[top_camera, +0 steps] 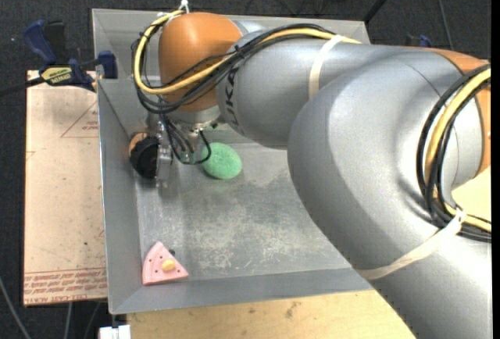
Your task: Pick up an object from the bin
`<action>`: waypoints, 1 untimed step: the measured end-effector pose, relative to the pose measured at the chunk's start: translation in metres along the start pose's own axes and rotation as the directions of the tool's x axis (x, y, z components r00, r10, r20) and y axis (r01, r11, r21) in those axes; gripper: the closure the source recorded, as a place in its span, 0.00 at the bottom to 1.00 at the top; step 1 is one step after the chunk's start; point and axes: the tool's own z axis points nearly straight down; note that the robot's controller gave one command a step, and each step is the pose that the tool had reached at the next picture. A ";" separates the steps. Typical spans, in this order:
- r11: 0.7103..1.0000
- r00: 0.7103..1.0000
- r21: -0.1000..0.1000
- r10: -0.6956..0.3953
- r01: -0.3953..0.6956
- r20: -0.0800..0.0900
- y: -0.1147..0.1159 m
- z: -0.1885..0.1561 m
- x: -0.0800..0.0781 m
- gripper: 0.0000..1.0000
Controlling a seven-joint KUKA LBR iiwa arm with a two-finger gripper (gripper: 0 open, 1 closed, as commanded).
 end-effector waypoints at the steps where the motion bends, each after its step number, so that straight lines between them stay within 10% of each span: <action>1: 1.000 1.000 0.002 0.000 0.000 -0.003 0.000 0.006 0.001 1.00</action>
Offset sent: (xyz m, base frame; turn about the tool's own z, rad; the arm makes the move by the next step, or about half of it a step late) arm 0.0001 0.0001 0.0876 0.0000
